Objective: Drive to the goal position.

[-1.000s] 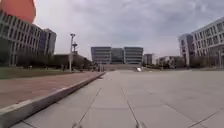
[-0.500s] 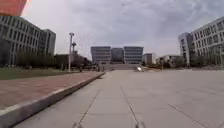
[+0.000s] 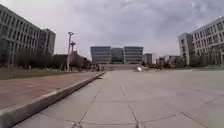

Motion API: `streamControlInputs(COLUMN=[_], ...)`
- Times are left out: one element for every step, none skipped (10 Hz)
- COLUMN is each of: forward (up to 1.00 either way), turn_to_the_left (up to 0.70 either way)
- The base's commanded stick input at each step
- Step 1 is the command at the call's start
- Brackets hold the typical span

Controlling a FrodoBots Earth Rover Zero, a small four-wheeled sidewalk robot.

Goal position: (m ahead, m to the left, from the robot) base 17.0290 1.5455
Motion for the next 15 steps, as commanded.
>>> streamControlInputs(forward=[0.45,0.45,0.45,0.45,0.45,0.45,0.45,0.45,0.45,0.45,0.45,0.45,0.45,0.45,0.45], turn_to_the_left=[0.00,0.00,0.00,0.00,0.00,0.00,0.00,0.00,0.00,0.00,0.00,0.00,0.00,0.00,0.00])
